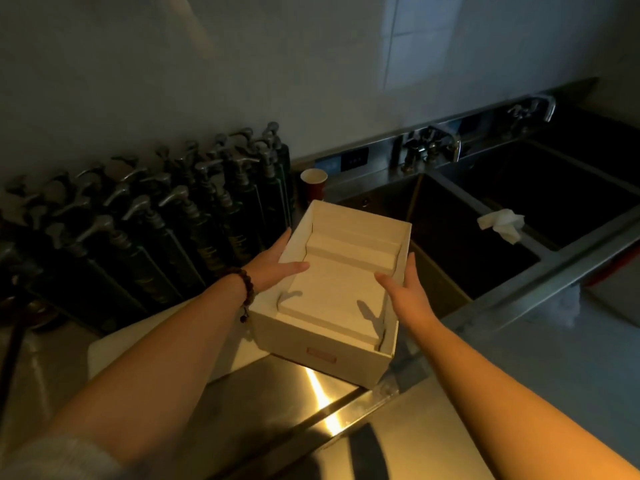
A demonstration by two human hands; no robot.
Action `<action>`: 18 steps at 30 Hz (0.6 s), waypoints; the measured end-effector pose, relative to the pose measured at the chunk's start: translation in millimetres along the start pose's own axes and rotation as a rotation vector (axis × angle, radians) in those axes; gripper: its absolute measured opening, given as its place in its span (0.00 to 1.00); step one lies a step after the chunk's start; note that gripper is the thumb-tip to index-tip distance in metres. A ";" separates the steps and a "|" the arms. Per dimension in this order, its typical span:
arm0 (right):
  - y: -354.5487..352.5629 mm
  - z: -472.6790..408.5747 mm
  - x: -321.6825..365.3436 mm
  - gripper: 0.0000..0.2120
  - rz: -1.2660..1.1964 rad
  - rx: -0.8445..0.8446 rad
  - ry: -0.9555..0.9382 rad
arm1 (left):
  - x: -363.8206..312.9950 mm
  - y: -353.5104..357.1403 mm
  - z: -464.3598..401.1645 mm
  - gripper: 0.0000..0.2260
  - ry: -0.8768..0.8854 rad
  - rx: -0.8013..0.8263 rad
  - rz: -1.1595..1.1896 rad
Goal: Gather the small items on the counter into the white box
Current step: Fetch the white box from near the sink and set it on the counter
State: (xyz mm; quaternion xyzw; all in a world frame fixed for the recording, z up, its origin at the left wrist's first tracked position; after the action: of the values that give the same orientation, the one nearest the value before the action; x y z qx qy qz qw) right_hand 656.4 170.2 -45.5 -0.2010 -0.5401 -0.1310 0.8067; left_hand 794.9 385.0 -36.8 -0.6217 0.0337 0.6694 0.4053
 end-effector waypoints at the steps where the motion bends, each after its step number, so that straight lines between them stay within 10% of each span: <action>1: 1.1 -2.7 -0.9 0.35 -0.044 0.012 -0.010 | 1.5 1.0 -3.8 0.40 -0.003 0.005 0.017; 18: 1.4 -9.9 3.1 0.30 -0.259 0.185 0.018 | -9.3 17.4 2.9 0.34 0.091 -0.070 0.333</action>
State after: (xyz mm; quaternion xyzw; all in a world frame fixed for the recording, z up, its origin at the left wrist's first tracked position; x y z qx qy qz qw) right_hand 666.3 166.8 -46.2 -0.0533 -0.5642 -0.1851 0.8029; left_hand 781.4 370.3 -36.2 -0.6508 0.1312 0.6993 0.2651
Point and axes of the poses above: each hand's wrist, its own z-axis away from the middle knuckle, its own y-axis out of the palm, x = y × z, the point moved 9 cm from there along -z, towards the middle knuckle, and after that the axes turned 9 degrees about y, right-handed, at the moved point
